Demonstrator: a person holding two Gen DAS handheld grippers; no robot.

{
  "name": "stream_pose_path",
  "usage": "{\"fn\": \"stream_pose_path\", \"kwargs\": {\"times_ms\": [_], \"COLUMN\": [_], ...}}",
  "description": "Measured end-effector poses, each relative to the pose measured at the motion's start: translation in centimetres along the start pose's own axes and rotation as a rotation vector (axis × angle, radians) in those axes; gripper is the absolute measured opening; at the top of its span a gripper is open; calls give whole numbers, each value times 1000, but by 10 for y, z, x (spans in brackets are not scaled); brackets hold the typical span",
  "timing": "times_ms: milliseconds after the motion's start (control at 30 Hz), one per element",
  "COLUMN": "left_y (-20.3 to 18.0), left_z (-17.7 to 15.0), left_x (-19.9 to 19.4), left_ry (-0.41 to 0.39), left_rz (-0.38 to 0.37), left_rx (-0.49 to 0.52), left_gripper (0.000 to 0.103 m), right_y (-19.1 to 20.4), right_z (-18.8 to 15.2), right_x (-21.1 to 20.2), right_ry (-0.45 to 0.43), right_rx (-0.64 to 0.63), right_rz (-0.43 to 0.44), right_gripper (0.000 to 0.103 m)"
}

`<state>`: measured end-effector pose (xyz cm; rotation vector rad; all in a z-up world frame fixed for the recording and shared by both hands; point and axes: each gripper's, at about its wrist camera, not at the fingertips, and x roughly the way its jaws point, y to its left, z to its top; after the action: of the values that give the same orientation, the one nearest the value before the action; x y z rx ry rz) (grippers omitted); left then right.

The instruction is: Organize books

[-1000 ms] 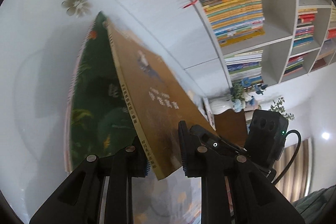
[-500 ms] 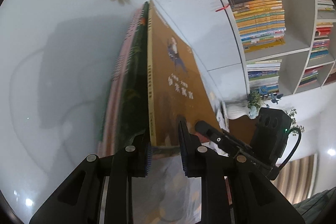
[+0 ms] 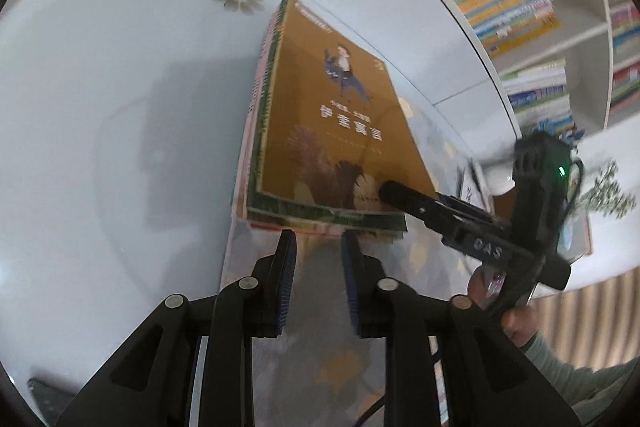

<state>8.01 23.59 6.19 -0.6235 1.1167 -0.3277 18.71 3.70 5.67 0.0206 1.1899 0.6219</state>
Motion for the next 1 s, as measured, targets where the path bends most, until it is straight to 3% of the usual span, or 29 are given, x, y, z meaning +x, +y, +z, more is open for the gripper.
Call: {"fn": "stream_pose_path", "kwargs": {"times_ms": [167, 200, 333, 633, 833, 1000], "left_y": [-15, -21, -52, -173, -244, -300], "left_z": [-11, -13, -20, -62, -92, -107], "left_x": [-16, -17, -11, 33, 52, 71], "left_ry": [-20, -19, -21, 69, 84, 68], "left_rz": [41, 42, 22, -37, -17, -4], "left_rx": [34, 44, 82, 274, 326, 361], "left_gripper": [21, 21, 24, 27, 27, 27], "right_y": [-22, -27, -78, -197, -240, -272], "right_z": [-32, -40, -84, -172, -197, -213], "right_x": [-22, -28, -71, -171, -227, -274], "right_ry": [16, 14, -36, -178, -248, -296], "right_rx": [111, 137, 329, 709, 712, 647], "right_rz": [33, 26, 15, 9, -17, -113], "right_gripper": [45, 50, 54, 55, 56, 56]}}
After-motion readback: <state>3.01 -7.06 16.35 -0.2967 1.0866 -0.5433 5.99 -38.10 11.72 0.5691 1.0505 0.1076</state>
